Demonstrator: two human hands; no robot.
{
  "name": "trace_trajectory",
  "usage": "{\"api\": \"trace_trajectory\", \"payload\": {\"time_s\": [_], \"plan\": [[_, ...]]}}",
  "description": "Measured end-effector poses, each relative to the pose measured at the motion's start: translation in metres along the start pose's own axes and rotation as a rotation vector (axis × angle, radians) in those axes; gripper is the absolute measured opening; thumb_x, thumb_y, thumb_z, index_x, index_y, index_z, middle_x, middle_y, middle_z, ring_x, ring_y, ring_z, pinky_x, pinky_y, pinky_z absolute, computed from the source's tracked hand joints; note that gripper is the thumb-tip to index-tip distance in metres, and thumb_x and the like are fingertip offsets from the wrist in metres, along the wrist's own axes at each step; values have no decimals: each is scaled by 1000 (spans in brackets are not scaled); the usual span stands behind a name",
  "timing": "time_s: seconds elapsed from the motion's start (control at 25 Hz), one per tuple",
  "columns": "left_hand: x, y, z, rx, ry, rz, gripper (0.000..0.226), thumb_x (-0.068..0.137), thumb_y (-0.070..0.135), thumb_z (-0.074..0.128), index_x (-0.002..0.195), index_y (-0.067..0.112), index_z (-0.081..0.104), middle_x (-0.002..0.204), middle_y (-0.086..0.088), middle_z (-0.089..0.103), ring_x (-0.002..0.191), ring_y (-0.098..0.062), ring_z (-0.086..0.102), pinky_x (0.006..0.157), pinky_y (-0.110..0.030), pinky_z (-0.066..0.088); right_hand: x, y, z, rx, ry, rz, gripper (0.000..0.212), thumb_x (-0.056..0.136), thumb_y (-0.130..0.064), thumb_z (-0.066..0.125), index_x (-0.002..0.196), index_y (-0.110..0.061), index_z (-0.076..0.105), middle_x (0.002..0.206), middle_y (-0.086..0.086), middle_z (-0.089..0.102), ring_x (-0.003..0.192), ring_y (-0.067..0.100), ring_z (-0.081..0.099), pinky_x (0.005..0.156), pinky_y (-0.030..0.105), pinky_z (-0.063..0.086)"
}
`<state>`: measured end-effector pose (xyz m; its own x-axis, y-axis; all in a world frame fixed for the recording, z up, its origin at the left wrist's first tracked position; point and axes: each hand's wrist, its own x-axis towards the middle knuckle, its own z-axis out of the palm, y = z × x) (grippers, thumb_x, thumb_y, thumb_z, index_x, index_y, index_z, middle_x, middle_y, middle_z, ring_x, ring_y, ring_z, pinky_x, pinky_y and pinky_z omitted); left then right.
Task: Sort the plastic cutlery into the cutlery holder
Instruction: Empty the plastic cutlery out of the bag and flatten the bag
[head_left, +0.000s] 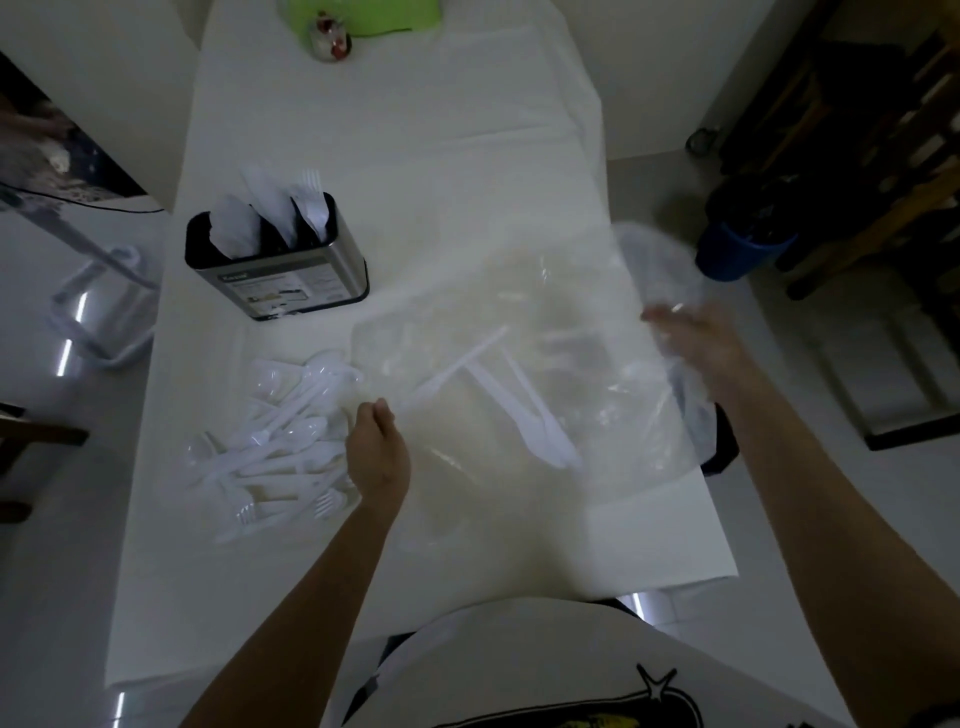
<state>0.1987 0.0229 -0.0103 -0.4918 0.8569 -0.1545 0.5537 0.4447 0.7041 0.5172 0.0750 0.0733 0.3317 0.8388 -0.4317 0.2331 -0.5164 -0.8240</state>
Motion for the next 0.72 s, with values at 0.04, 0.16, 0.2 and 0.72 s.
{"api": "trace_trajectory", "payload": {"time_s": [0.04,0.16,0.2,0.72], "plan": [[-2,1,-2,-21,14,7,37,102,24,30,92,0,56,82,-12,56,75,-22,50,67,-32,36,-4,-8,-4,98,44,-14,18,85,-30,65,74,-16,63,72,3,54,63,15,51,64,27,45],[-7,4,-5,-100,21,61,35,102,20,32,90,-1,57,79,-9,54,73,-21,50,65,-30,36,-14,-25,-16,187,-2,-66,23,89,-28,62,66,-21,62,57,-7,55,56,7,48,53,20,40],[-8,4,-5,-132,19,88,34,102,19,33,88,0,57,78,-8,55,72,-20,50,63,-30,37,-14,-27,-20,187,-2,-81,22,88,-29,62,68,-21,63,56,-10,57,56,6,50,52,18,42],[17,-44,-8,456,-173,601,49,86,22,34,130,14,54,142,-13,46,133,-37,39,107,-50,31,-14,-5,-36,46,113,-87,21,91,-27,58,71,-22,62,72,-3,54,66,10,51,61,24,43]]}}
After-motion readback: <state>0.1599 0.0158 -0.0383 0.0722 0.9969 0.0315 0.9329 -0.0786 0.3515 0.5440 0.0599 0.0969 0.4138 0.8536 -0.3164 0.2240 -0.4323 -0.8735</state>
